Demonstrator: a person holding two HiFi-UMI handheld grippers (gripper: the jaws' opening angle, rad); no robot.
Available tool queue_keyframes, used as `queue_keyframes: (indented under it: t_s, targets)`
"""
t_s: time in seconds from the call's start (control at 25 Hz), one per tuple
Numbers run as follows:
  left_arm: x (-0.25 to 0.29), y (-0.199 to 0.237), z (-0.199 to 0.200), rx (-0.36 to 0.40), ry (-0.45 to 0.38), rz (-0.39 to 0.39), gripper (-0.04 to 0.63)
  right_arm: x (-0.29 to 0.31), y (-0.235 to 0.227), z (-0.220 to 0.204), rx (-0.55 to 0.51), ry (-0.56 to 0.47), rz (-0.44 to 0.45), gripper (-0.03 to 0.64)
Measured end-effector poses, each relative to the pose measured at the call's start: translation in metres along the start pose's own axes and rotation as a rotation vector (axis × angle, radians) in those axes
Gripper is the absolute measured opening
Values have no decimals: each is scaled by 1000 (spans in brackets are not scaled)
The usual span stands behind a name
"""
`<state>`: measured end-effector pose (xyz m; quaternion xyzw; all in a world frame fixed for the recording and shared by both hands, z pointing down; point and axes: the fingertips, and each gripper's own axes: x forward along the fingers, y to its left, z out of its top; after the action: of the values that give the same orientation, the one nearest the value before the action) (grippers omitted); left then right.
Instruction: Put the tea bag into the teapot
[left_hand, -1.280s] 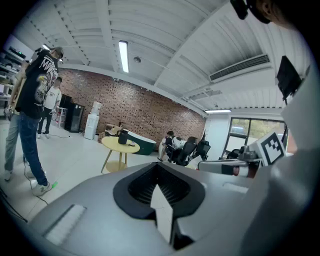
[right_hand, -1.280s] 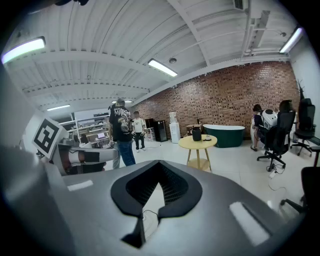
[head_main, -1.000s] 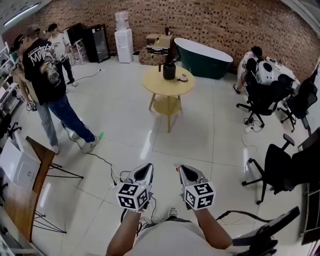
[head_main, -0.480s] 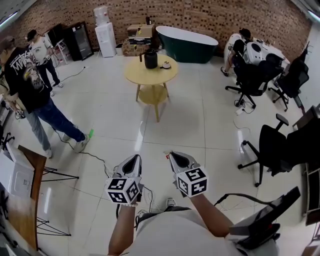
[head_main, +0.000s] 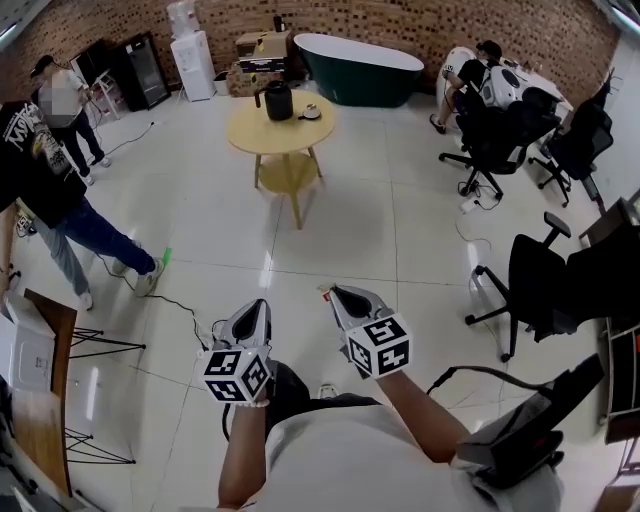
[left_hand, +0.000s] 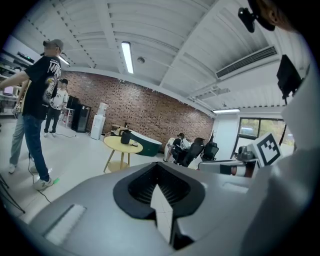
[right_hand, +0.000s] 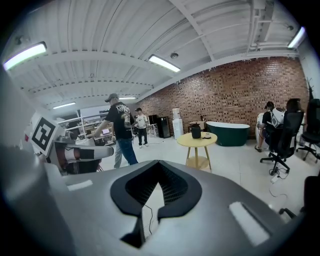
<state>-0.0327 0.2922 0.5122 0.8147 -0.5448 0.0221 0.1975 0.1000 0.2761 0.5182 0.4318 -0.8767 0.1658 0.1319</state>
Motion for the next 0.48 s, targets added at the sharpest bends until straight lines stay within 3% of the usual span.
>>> queue_keyframes:
  t_s: [0.28, 0.48]
  targets:
    - [26, 4, 4, -4, 14, 15, 12, 14, -28, 5, 10, 6, -7, 0]
    - [60, 27, 15, 6, 17, -17, 12, 47, -43, 16, 20, -4, -39, 0]
